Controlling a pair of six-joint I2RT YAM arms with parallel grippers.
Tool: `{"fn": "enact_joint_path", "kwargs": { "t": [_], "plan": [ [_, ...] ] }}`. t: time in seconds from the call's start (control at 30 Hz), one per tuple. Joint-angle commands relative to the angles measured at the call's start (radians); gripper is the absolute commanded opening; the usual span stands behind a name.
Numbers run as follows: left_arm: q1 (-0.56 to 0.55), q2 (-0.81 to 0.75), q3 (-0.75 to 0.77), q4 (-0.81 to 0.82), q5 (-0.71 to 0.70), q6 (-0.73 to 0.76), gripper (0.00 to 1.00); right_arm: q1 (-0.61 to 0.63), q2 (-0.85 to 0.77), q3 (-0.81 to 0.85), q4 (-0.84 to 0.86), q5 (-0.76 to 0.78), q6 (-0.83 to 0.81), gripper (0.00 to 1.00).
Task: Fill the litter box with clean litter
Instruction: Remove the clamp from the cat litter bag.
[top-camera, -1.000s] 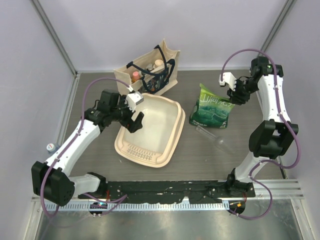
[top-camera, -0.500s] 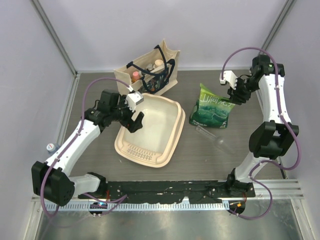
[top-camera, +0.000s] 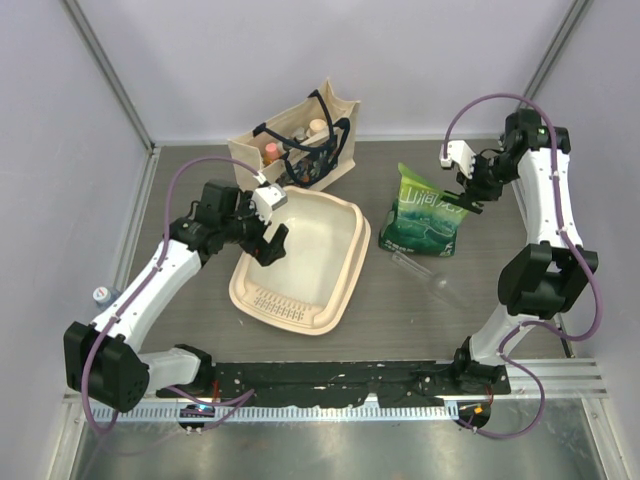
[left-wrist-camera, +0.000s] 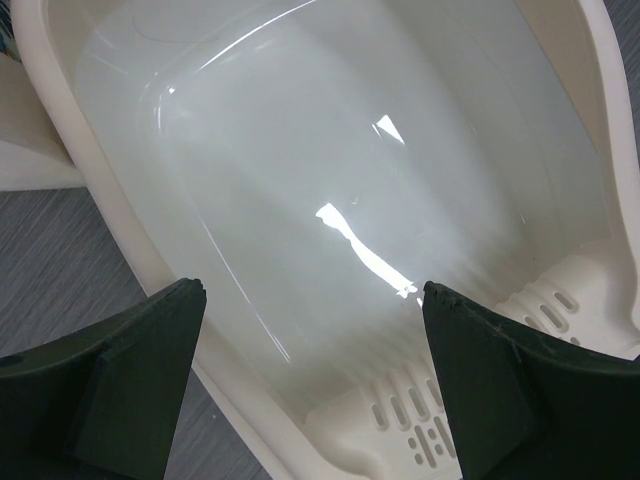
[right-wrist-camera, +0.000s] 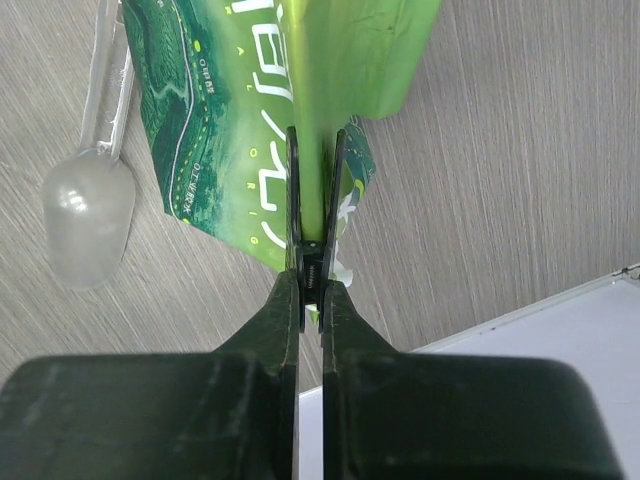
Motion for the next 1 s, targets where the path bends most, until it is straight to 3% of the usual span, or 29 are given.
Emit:
{"fn": "enact_joint_path", "kwargs": {
  "t": [0.0,0.43,0.53,0.63,0.67,0.77,0.97],
  "plan": [
    [-0.004,-0.012,-0.003,0.027,0.009,-0.005,0.95,0.006,-0.040,0.054,-0.150,-0.019,0.025,0.01],
    [-0.004,-0.003,-0.003,0.031,0.025,-0.016,0.95,-0.005,-0.120,0.120,-0.104,-0.011,0.108,0.01],
    [-0.003,-0.002,-0.003,0.042,0.029,-0.026,0.95,-0.054,-0.123,0.141,-0.024,-0.044,0.244,0.01],
    [-0.004,-0.005,-0.006,0.062,0.034,-0.046,0.95,-0.124,-0.136,0.098,0.167,-0.030,0.518,0.01],
    [-0.004,-0.005,-0.006,0.073,0.038,-0.052,0.95,-0.146,-0.145,0.034,0.292,0.013,0.671,0.01],
    [-0.004,-0.008,-0.005,0.100,0.046,-0.078,0.95,-0.204,-0.166,-0.092,0.420,0.127,0.863,0.01],
    [-0.009,0.012,-0.009,0.132,0.045,-0.132,0.95,-0.281,-0.188,-0.322,0.534,0.222,1.037,0.01]
  ]
}}
